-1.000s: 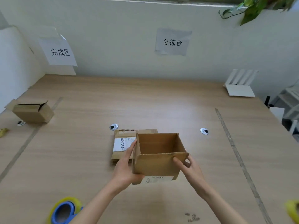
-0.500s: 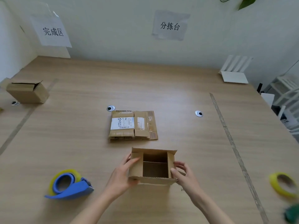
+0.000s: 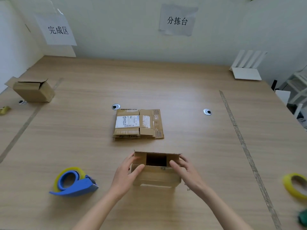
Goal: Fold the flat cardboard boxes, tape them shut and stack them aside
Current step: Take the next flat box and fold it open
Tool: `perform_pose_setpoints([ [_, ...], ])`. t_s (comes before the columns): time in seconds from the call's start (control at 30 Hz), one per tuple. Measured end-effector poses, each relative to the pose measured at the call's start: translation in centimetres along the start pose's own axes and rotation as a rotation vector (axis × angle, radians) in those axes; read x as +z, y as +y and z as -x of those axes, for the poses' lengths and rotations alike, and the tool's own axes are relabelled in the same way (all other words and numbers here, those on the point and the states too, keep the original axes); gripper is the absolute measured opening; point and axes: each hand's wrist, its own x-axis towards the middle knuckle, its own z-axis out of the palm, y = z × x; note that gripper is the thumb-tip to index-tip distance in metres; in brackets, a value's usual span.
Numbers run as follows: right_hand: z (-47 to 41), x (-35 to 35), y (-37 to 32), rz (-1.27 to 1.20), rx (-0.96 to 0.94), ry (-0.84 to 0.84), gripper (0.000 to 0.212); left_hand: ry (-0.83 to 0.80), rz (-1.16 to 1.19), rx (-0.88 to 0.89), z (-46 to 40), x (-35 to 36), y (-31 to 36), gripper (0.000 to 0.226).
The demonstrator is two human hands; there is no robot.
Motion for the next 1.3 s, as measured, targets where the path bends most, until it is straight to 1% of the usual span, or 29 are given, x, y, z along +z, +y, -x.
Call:
perform_pose_setpoints([
  [0.03,0.1,0.0,0.7,0.044,-0.046,0.031,0.063,0.023,-0.013,-0.003,0.0,0.2,-0.2,0.038],
  [0.07,0.1,0.1,1.3,0.082,-0.081,0.074,0.066,0.039,-0.022,-0.006,0.0,0.4,-0.4,0.039],
  [0.1,0.2,0.1,1.8,0.100,-0.104,0.113,0.062,0.054,-0.022,-0.010,0.0,0.6,-0.5,0.044],
  [0.13,0.3,0.2,2.3,0.101,-0.114,0.148,0.056,0.070,-0.009,-0.016,0.1,0.7,-0.7,0.050],
  [0.17,0.4,0.3,2.5,0.097,-0.122,0.173,0.054,0.087,0.011,-0.019,0.1,0.8,-0.8,0.058],
  [0.23,0.6,0.4,2.7,0.095,-0.173,0.201,0.058,0.106,0.045,-0.021,0.2,0.9,-0.8,0.080],
  [0.27,0.6,0.4,2.8,0.122,-0.227,0.203,0.061,0.108,0.037,-0.012,0.3,1.0,-0.7,0.088],
  [0.3,0.6,0.5,2.9,0.173,-0.293,0.199,0.061,0.108,0.009,0.004,0.4,1.0,-0.7,0.092],
  [0.37,0.7,0.7,3.1,0.289,-0.402,0.206,0.047,0.103,-0.031,0.031,0.3,1.0,-0.6,0.088],
  [0.4,0.7,0.7,3.2,0.333,-0.428,0.226,0.039,0.106,-0.028,0.034,0.3,0.9,-0.5,0.084],
  [0.43,0.7,0.7,3.2,0.352,-0.429,0.246,0.038,0.113,-0.024,0.038,0.3,0.7,-0.4,0.079],
  [0.47,0.8,0.8,3.2,0.354,-0.417,0.260,0.041,0.123,-0.034,0.054,0.3,0.5,-0.3,0.069],
  [0.53,0.7,1.0,3.3,0.373,-0.425,0.269,0.048,0.135,-0.117,0.106,0.4,0.2,-0.4,0.039],
  [0.57,0.7,1.1,3.4,0.403,-0.444,0.260,0.048,0.126,-0.158,0.127,0.5,0.1,-0.4,0.032],
  [0.6,0.8,1.2,3.3,0.442,-0.464,0.243,0.045,0.124,-0.190,0.153,0.5,0.0,-0.6,0.030],
  [0.63,0.8,1.2,3.3,0.492,-0.500,0.236,0.036,0.125,-0.226,0.179,0.6,0.0,-0.8,0.029],
  [0.67,0.7,1.1,3.3,0.561,-0.546,0.238,0.020,0.131,-0.254,0.206,0.7,-0.1,-1.0,0.029],
  [0.7,0.7,1.0,3.3,0.614,-0.582,0.234,0.012,0.136,-0.280,0.227,0.9,-0.2,-1.1,0.031],
  [0.77,0.6,1.1,3.4,0.718,-0.645,0.248,0.026,0.136,-0.311,0.255,1.0,-0.4,-1.3,0.033],
  [0.8,0.4,1.2,3.3,0.764,-0.663,0.273,0.025,0.133,-0.317,0.258,1.0,-0.3,-1.3,0.031],
  [0.87,0.3,1.8,3.3,0.805,-0.657,0.317,0.014,0.134,-0.291,0.234,0.9,-0.2,-1.0,0.023],
  [0.9,0.2,2.0,3.2,0.787,-0.631,0.338,0.016,0.139,-0.272,0.214,0.9,-0.1,-0.9,0.019],
  [0.93,0.1,2.3,3.2,0.761,-0.612,0.342,0.019,0.148,-0.258,0.194,0.9,-0.1,-0.8,0.017],
  [1.07,0.3,3.6,3.3,0.720,-0.624,0.314,0.010,0.157,-0.230,0.147,1.1,-0.2,-0.7,0.018],
  [1.17,0.3,4.0,3.6,0.772,-0.671,0.280,0.032,0.158,-0.241,0.119,1.4,-0.1,-0.8,0.019],
  [1.2,0.2,4.0,3.7,0.791,-0.694,0.277,0.034,0.163,-0.236,0.109,1.5,0.0,-0.8,0.019],
  [1.3,-0.4,4.1,3.9,0.799,-0.762,0.315,0.026,0.184,-0.220,0.079,1.6,0.3,-0.8,0.017],
])
